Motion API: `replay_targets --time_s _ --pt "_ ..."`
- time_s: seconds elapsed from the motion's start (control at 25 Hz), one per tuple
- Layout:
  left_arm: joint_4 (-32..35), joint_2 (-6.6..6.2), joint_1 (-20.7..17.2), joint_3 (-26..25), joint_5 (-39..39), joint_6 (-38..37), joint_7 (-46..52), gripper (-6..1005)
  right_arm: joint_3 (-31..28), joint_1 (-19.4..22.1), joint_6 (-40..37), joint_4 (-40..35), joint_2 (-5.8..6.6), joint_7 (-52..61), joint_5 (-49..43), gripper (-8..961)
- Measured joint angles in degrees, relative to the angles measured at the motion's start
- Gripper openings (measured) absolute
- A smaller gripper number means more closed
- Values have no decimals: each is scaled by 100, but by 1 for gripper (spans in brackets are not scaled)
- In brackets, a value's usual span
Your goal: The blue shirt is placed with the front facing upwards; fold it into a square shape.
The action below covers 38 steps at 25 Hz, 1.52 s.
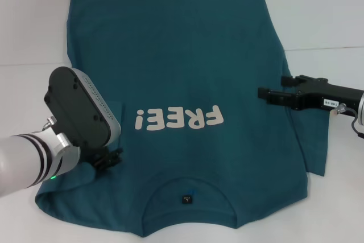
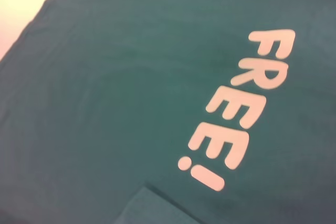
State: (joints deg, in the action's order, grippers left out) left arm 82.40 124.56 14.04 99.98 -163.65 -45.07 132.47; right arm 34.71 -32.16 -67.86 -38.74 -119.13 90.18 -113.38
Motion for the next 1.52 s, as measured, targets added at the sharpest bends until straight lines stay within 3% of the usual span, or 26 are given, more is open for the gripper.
replay_targets --time_s 0.36,0.6,0.88,0.92,1.0,1.16,1.36,1.4,1.52 --pt "264 -2 -169 -46 1 102 140 725 -5 47 -44 1 4 0 10 910" --pt "762 0 -485 -221 86 333 542 724 -76 158 -226 -48 23 -47 172 910" --pt "1182 2 -943 -371 1203 1176 613 724 -87 235 -298 -55 37 -79 325 910" --pt "1274 -15 -1057 -523 2067 1405 339 724 -87 242 -298 -55 38 -81 326 910" --pt "1272 -17 -1087 -616 2598 1470 85 724 -89 261 -300 -60 39 -85 343 910" --pt "1125 -33 -1114 -972 4435 1249 -1215 724 -100 301 -349 -63 39 -110 401 910" --pt "445 -34 -1039 -1856 7101 -263 -3450 724 -130 382 -483 -64 46 -246 557 910" --pt "-91 -29 -958 -2245 7978 -848 -4247 724 -131 407 -519 -64 47 -288 614 910" --pt "-1258 -32 -775 -2745 9112 -1858 -5738 724 -133 501 -722 -78 50 -463 802 910"
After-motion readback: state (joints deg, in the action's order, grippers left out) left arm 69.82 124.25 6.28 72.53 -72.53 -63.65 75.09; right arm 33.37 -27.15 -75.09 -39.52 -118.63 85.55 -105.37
